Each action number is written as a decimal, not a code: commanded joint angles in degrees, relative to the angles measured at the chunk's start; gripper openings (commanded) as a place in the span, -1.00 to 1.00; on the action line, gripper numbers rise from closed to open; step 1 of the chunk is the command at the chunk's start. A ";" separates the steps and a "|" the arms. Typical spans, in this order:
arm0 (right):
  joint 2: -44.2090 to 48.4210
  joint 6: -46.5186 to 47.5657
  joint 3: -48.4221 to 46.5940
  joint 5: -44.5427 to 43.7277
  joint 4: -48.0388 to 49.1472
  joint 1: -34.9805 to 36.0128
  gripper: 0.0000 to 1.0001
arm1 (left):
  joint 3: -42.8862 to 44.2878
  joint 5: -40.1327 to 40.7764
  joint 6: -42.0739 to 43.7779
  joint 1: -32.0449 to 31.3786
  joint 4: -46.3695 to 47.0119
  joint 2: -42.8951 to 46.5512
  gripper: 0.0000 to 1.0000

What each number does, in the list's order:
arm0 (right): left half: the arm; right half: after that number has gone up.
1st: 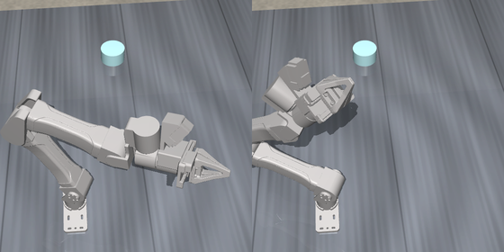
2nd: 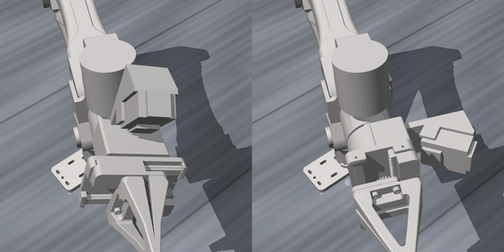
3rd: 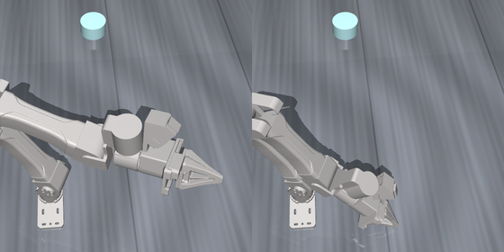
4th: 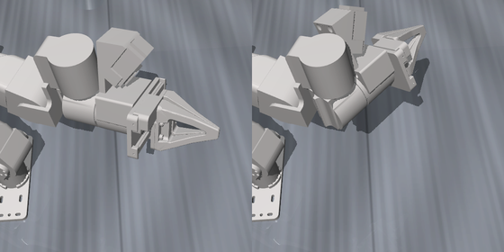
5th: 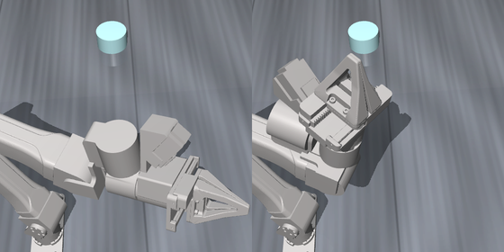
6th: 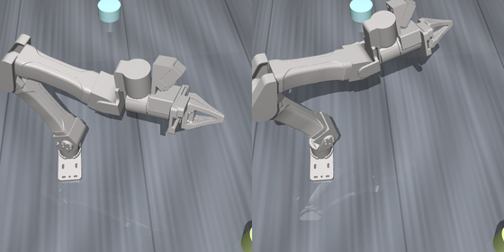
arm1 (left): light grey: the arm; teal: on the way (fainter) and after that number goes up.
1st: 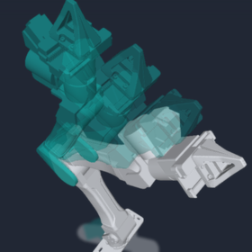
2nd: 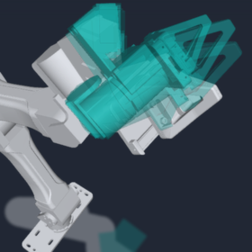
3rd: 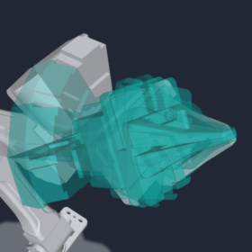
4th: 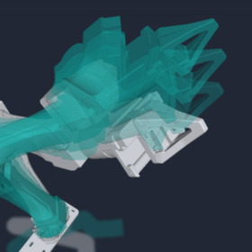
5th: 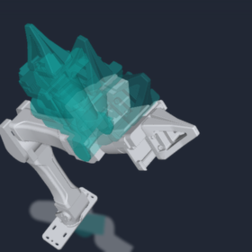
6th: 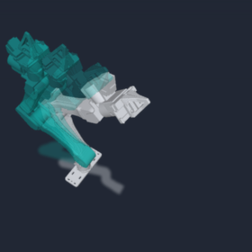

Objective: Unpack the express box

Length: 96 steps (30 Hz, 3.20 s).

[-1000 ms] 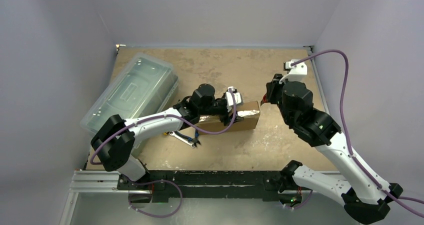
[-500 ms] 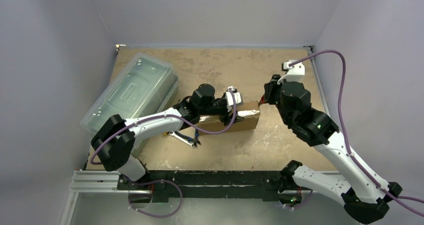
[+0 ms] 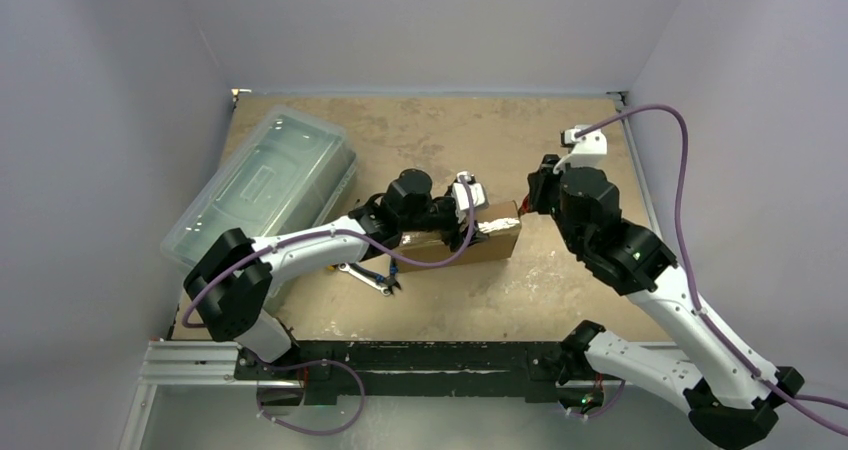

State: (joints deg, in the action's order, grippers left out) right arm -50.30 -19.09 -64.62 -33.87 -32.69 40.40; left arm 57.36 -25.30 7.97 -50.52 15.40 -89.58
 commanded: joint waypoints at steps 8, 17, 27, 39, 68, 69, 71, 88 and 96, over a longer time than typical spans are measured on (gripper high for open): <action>2.81 -2.80 2.59 6.28 -4.69 1.65 -1.00 | 1.10 9.14 -5.15 0.07 1.72 -2.09 -0.02; 5.71 -5.99 11.91 2.69 1.42 3.98 -1.00 | 0.47 14.32 -5.92 0.24 2.20 -2.30 -0.06; 12.01 -4.73 18.71 -0.80 11.29 4.07 -1.00 | -1.20 13.42 -4.03 1.34 3.15 -1.69 -0.06; 3.90 1.31 3.79 -4.20 14.67 4.05 -1.00 | 0.14 9.21 -1.26 -0.38 0.48 -4.40 -0.02; 7.71 -13.87 4.10 -20.19 -1.59 3.63 -1.00 | 7.89 14.40 -23.87 -0.67 -7.53 -3.83 0.69; 8.10 -14.49 4.27 -19.91 -2.05 3.59 -1.00 | 7.90 15.17 -23.80 -0.67 -7.89 -3.77 0.68; 8.18 -14.74 4.53 -18.28 -1.92 3.63 -1.00 | 8.55 17.48 -23.84 -0.68 -9.25 -3.91 0.64; 8.15 -19.59 6.84 -8.93 -1.60 3.63 -1.00 | 19.91 24.73 -28.90 -1.97 -23.45 0.58 0.98; 8.82 -20.37 9.46 -7.67 -0.43 3.58 -1.00 | 20.14 22.07 -20.37 -1.49 -30.10 7.61 0.96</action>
State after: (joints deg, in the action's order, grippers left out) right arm -41.91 -37.69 -55.09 -41.76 -34.96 44.18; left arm 78.46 -0.84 -18.26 -52.18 -11.53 -87.11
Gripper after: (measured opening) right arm 0.241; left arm 0.980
